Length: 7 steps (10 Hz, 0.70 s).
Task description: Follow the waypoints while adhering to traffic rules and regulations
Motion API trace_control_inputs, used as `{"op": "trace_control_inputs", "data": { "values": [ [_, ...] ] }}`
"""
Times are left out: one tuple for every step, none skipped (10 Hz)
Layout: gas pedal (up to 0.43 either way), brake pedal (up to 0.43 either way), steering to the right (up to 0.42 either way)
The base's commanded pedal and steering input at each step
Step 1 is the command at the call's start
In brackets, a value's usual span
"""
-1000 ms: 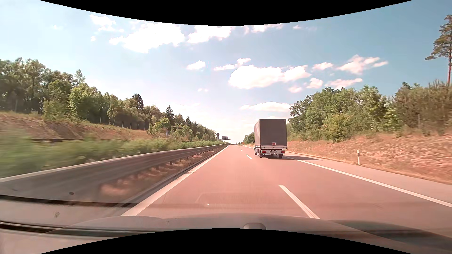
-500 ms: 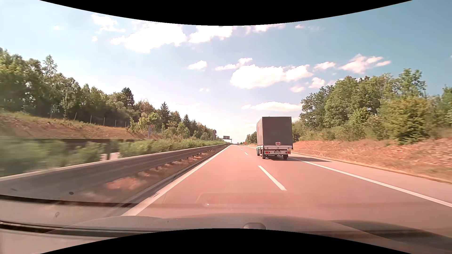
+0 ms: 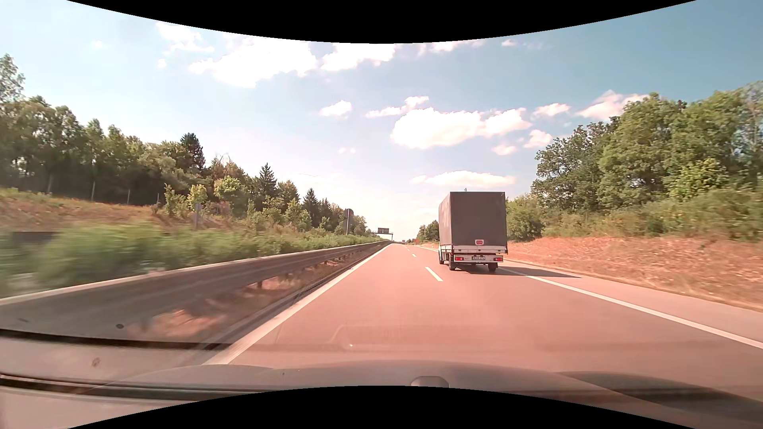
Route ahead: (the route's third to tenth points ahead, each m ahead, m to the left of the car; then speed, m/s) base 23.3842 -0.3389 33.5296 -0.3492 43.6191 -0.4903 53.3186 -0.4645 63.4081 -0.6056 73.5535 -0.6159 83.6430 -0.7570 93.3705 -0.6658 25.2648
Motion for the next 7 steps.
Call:
{"op": "trace_control_inputs", "data": {
  "values": [
    [0.469,0.0,0.0],
    [0.469,0.0,0.0],
    [0.469,0.0,0.0],
    [0.469,0.0,0.001],
    [0.469,0.0,0.001],
    [0.469,0.0,0.002],
    [0.469,0.0,0.002]
  ]
}}
